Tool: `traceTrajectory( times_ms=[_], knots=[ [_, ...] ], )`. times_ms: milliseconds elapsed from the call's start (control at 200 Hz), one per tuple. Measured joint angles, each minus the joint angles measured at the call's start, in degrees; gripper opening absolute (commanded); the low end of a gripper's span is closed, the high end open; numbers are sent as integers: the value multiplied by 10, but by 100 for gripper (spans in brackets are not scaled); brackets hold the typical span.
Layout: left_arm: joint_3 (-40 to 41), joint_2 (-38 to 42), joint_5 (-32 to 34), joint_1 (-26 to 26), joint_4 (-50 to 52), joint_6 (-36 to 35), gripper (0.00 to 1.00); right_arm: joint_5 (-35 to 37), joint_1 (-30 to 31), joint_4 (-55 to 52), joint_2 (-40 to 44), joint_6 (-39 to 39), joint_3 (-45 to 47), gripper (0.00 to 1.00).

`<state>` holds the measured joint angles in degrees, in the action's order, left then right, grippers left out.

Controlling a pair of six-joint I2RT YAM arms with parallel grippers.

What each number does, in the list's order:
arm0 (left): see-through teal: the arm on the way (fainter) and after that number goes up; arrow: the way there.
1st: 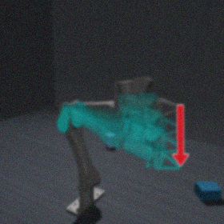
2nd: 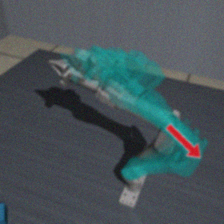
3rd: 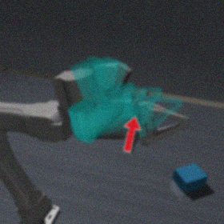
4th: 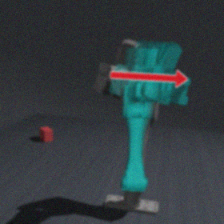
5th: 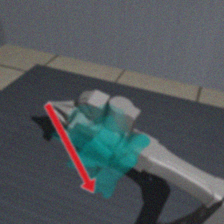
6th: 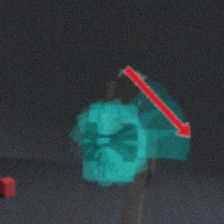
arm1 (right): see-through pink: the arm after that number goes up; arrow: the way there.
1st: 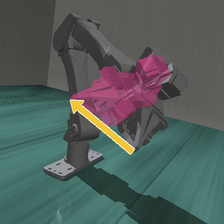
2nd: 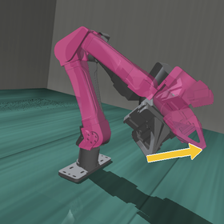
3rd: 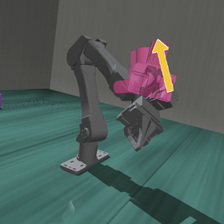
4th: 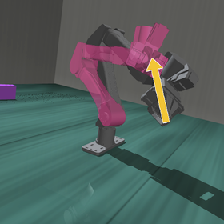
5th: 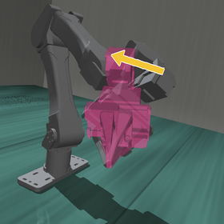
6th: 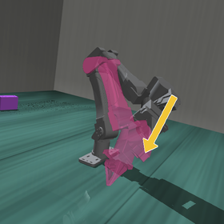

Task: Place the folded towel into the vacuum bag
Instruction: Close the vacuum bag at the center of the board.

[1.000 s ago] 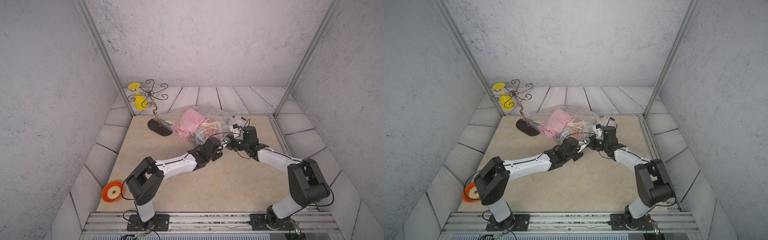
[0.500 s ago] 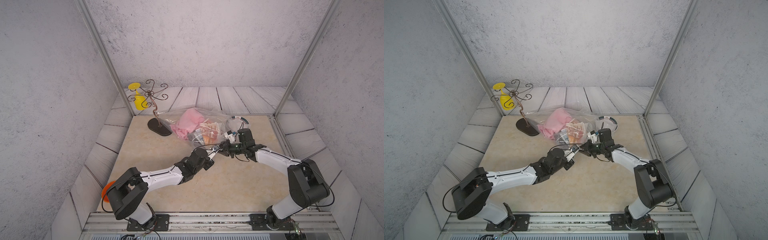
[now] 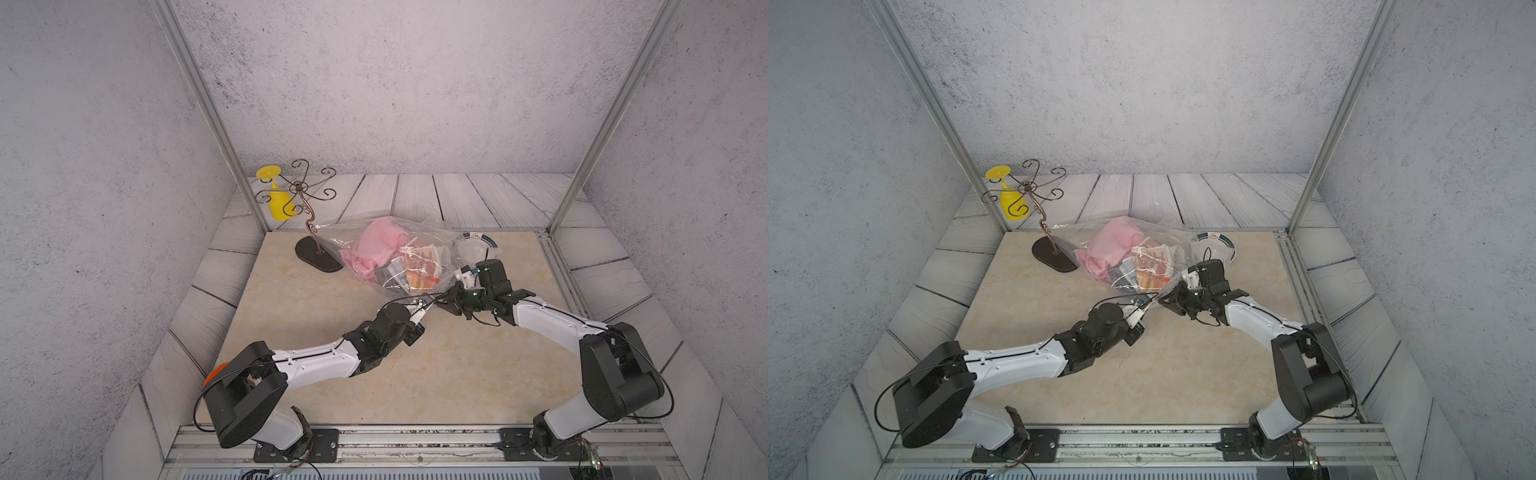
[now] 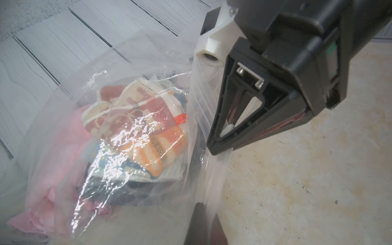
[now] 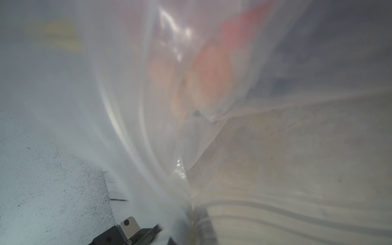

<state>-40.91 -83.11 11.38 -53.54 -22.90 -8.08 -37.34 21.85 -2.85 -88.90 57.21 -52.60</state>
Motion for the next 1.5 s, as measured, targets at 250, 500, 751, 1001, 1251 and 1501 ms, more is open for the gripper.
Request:
traceTrajectory(
  times_ms=[250, 500, 751, 1001, 1251, 1501],
  knots=[
    [14, 7, 29, -7, -6, 22, 0, 11, -9, 6, -2, 13, 17, 0],
    [18, 7, 38, -9, -7, 43, 0, 15, -41, 29, -5, 38, 51, 2],
    [20, 7, 45, -2, -7, 84, 0, 20, -74, 44, -8, 46, 75, 2],
    [24, 18, 47, 38, 0, 170, 0, 32, -94, 76, -22, 50, 87, 3],
    [30, 41, 64, 82, 43, 279, 0, 32, -99, 112, -50, 54, 87, 2],
    [33, 73, 97, 137, 115, 408, 0, 40, -118, 130, -61, 54, 86, 2]
  ],
)
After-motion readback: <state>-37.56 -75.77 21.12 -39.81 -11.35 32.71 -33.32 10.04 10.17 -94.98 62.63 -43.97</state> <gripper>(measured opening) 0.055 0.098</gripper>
